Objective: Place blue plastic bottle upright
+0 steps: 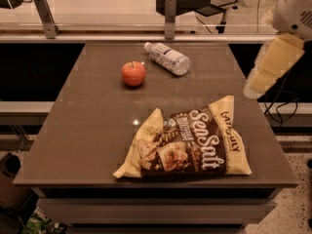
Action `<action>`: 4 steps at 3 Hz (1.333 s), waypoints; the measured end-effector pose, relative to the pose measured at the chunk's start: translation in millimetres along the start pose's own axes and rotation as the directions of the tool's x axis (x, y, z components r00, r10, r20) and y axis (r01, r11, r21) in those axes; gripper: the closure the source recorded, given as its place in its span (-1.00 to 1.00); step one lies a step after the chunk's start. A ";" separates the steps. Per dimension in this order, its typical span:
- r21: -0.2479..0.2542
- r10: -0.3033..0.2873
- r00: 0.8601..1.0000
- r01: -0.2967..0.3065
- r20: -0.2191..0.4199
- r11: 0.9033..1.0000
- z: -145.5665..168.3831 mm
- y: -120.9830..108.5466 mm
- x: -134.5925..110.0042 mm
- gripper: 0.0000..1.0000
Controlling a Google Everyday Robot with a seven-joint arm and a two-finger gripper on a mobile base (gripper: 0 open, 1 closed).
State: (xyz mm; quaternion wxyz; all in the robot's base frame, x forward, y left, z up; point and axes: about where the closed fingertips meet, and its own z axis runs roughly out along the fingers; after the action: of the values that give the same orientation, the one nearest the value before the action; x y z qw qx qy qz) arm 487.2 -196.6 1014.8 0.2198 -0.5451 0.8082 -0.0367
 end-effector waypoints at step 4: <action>0.090 0.192 0.972 -0.205 0.138 0.974 72.5 -108.1 -104.5 -1.00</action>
Offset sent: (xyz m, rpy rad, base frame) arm 0.0960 0.0704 -0.0085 0.2002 -0.1531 -0.1373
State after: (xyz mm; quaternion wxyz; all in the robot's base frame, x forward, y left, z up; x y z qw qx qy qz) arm 641.7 -133.3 1014.8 0.3019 -0.4504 0.8400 -0.0214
